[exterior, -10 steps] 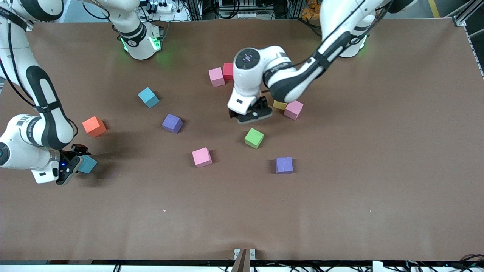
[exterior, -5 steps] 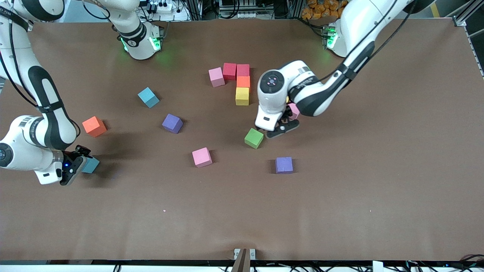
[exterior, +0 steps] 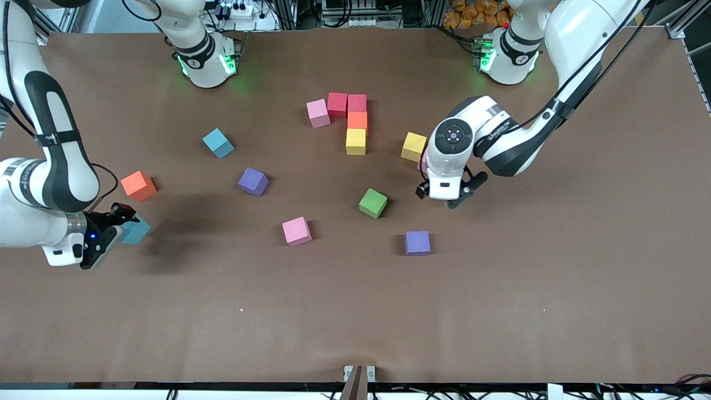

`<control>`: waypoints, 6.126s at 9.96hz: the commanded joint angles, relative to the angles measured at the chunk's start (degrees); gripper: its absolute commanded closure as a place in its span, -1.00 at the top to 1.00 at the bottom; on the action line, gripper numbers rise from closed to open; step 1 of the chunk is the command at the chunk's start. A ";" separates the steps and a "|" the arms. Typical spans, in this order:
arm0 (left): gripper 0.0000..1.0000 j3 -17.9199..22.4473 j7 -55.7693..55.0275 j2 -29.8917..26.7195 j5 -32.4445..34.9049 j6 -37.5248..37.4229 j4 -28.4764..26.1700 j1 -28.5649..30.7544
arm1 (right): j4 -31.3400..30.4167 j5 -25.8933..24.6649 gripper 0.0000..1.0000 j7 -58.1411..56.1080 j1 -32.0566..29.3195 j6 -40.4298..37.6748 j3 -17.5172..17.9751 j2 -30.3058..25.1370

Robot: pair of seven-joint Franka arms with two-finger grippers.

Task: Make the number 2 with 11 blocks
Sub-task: 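Grasp the pink cube beside the yellow cube with the left gripper, then carry the cyan cube with the right gripper and set it by the orange cube, then hold the pink cube with the left gripper while the right gripper releases cyan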

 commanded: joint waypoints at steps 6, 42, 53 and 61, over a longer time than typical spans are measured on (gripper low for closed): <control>1.00 -1.56 -14.93 -10.25 -1.33 15.48 -19.56 2.11 | -19.37 2.08 -0.22 7.55 9.68 15.36 6.28 -12.03; -0.72 0.28 -22.93 -5.50 -2.39 13.63 -8.22 4.22 | -32.21 -2.93 -0.16 30.84 51.87 39.97 8.07 -6.86; -0.72 0.11 -23.19 -5.94 -3.09 13.54 -8.22 4.22 | -31.07 -2.93 1.00 33.75 52.57 39.97 7.89 -6.24; -0.72 -1.65 -22.41 -5.77 -5.46 11.08 -4.71 -0.25 | -31.51 -2.58 1.00 33.75 50.04 22.59 8.16 -21.09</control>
